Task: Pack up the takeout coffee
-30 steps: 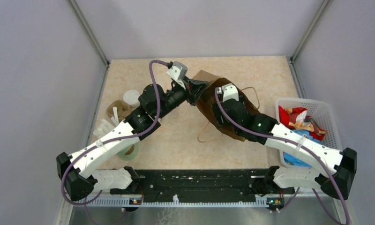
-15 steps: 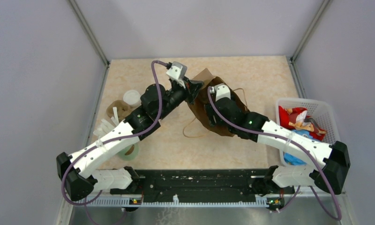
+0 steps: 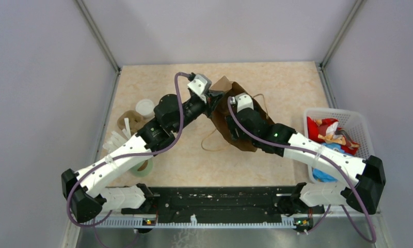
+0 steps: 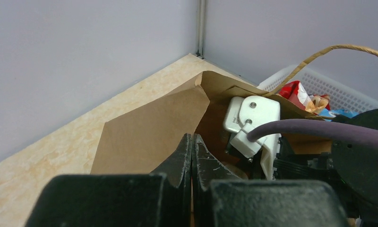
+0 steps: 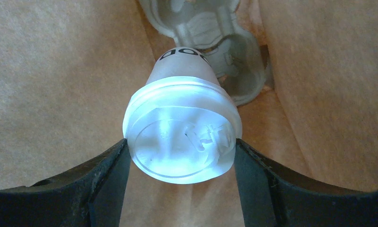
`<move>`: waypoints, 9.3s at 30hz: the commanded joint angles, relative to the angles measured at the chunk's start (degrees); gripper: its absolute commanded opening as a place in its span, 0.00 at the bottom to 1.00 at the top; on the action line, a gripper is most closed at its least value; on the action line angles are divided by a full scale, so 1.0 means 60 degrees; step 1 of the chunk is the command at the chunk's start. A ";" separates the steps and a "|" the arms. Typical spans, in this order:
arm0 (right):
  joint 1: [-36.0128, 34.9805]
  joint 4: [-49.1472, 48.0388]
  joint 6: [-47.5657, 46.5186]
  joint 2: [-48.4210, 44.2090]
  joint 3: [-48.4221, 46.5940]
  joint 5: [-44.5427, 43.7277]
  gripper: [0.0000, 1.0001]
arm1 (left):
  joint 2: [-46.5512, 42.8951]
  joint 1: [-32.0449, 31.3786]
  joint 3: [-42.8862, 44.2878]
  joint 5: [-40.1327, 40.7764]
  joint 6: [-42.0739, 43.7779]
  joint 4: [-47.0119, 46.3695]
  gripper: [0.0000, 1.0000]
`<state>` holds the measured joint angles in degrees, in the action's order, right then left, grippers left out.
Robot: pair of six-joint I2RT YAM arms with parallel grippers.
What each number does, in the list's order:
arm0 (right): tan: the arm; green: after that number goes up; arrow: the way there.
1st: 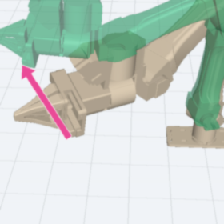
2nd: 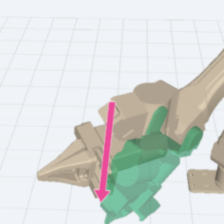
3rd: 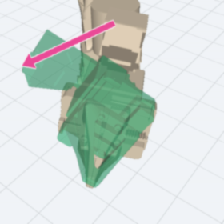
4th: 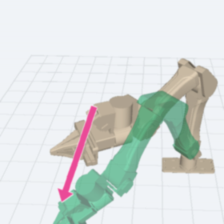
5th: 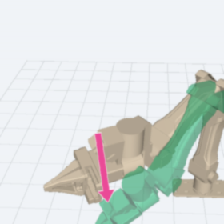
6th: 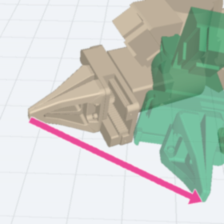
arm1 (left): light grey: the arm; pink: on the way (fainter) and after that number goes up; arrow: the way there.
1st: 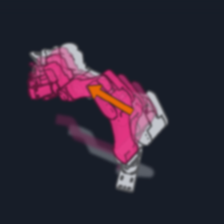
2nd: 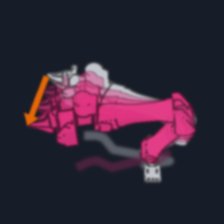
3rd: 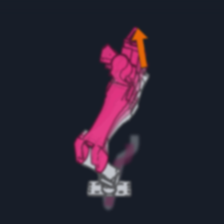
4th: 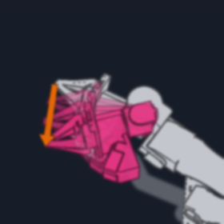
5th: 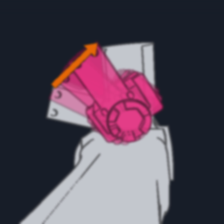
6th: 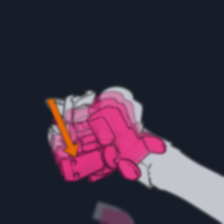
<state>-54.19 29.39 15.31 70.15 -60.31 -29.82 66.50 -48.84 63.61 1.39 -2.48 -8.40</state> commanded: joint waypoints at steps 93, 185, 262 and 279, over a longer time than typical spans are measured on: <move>0.0414 0.1196 -0.1328 -0.0030 -0.2233 0.0915 0.49 | 0.1534 0.0341 0.1305 0.1565 0.1613 -0.1080 0.00; 0.1509 -0.3795 -0.7573 -0.0205 0.1356 0.2688 0.48 | 0.0730 0.0340 -0.0178 0.0844 0.1178 -0.1404 0.00; 0.1704 0.0107 -0.4318 0.1108 -0.1093 0.3434 0.44 | 0.0867 0.0320 0.1285 -0.0138 -0.3606 0.2514 0.00; 0.1078 0.3229 -0.2950 0.2044 -0.1809 0.4936 0.43 | 0.1619 0.0312 0.2418 0.0384 -0.5358 0.5350 0.00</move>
<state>-47.11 45.58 -5.32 79.70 -67.94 -4.51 75.33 -45.93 74.11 4.56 -31.33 21.17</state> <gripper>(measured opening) 0.712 0.005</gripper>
